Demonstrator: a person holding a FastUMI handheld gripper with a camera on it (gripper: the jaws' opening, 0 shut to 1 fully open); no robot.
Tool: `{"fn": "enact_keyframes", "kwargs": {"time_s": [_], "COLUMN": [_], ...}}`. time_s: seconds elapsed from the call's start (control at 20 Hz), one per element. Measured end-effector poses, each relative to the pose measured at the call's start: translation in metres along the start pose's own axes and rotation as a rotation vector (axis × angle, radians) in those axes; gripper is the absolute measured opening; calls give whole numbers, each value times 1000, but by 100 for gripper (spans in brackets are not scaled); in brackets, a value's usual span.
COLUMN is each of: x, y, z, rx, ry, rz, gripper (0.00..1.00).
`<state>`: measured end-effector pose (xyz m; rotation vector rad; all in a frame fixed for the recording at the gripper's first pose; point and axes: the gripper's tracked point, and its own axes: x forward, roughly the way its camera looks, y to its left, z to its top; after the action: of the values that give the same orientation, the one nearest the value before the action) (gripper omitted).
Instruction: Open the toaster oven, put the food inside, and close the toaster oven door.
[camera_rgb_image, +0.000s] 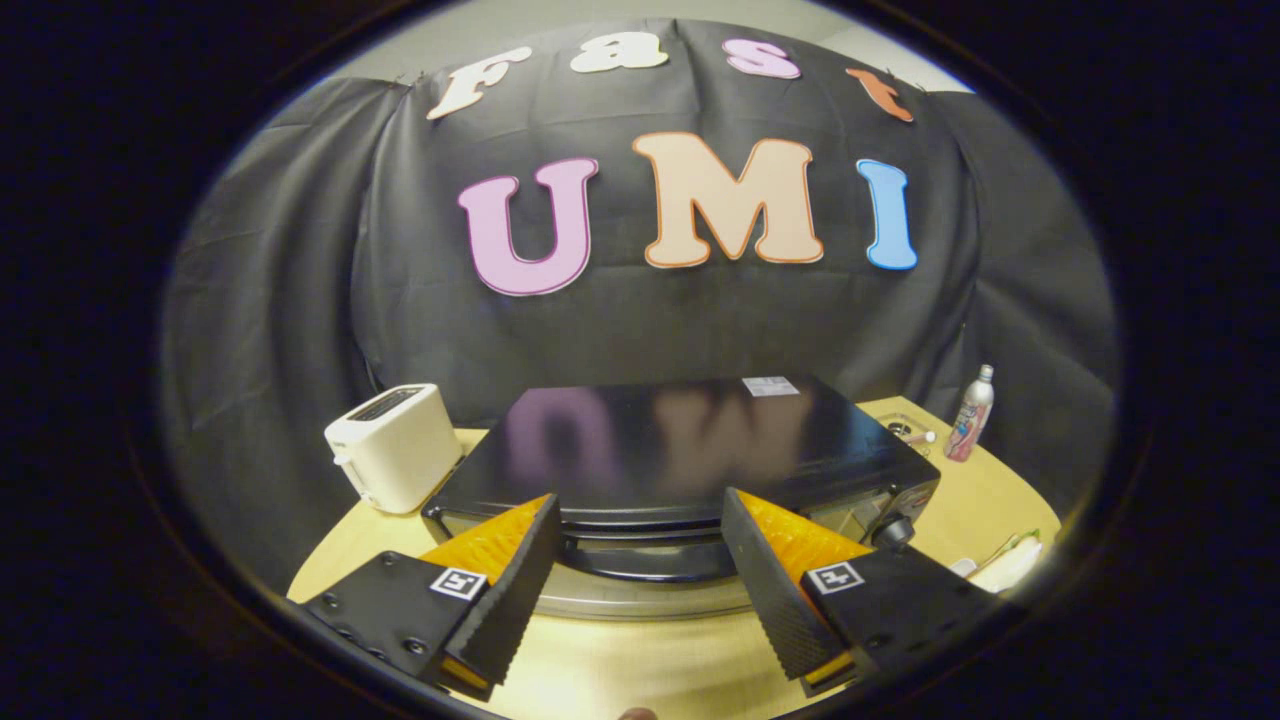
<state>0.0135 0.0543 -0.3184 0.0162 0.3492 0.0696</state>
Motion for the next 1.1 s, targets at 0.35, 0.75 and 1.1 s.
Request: {"fn": "enact_keyframes", "kwargs": {"time_s": [0.35, 0.75, 1.1], "x": [-26, -62, -89], "y": [-1, -4, -7], "z": [-11, -37, -74], "rx": [-13, -21, -23], "ry": [-16, 12, 74], "rz": [14, 0, -17], "gripper": [100, 100, 100]}}
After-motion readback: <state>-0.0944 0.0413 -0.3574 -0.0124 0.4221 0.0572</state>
